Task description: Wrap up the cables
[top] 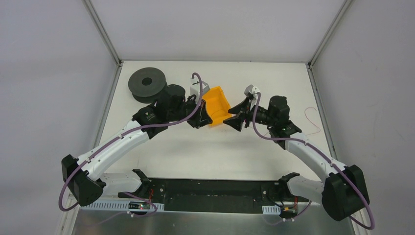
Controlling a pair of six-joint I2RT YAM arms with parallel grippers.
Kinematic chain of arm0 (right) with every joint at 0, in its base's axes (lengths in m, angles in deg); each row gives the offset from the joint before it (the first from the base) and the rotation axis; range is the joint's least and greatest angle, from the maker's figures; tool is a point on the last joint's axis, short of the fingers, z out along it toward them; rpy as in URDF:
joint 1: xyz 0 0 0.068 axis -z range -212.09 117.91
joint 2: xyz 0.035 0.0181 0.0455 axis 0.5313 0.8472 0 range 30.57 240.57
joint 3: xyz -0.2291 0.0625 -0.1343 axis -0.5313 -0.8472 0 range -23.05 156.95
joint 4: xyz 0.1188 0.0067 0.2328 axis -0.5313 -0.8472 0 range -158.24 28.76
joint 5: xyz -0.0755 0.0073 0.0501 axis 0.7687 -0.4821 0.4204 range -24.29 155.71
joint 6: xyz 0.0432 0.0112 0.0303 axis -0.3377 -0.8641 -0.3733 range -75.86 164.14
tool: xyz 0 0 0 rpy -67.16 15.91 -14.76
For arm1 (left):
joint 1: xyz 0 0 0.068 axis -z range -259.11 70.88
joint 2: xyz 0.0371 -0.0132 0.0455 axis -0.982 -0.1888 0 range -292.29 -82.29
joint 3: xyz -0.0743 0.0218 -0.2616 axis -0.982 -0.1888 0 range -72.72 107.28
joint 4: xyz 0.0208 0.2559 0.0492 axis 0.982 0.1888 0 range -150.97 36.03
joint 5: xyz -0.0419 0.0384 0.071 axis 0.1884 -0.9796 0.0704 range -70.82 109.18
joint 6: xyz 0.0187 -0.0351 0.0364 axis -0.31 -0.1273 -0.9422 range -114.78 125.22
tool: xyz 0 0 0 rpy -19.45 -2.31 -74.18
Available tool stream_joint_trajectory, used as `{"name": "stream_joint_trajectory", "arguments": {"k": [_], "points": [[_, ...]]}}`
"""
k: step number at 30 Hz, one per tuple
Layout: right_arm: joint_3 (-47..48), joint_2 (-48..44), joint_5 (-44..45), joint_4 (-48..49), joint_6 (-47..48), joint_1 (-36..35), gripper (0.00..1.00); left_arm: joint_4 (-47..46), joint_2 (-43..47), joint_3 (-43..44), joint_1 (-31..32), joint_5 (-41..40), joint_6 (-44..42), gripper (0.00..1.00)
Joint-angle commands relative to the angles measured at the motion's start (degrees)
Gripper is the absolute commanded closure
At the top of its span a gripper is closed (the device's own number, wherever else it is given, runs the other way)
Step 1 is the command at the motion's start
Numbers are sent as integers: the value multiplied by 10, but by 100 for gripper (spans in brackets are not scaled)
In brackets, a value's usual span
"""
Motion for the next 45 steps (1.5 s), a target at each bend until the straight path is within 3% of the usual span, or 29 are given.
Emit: {"name": "stream_joint_trajectory", "arguments": {"k": [1,10,19,34,36,38,40,42,45], "points": [[47,34,-64,48,33,3,35,10,19,8,-9,21,5,100],[76,40,-75,5,66,17,33,42,27,17,-20,27,-9,100],[148,73,-162,-143,129,47,31,58,31,21,-26,35,-17,100],[133,144,-204,-123,131,47,33,58,30,27,-31,43,-14,100],[133,152,-198,-122,130,46,38,58,30,26,-32,42,-14,100],[134,155,-183,-118,122,46,58,58,31,25,-33,39,-14,100],[128,143,-151,-105,87,46,83,59,36,18,-35,28,-18,100],[118,120,-123,-88,44,47,98,65,41,8,-36,2,-35,100],[107,67,-95,-77,-10,45,100,87,33,-6,-36,-57,-63,100]]}}
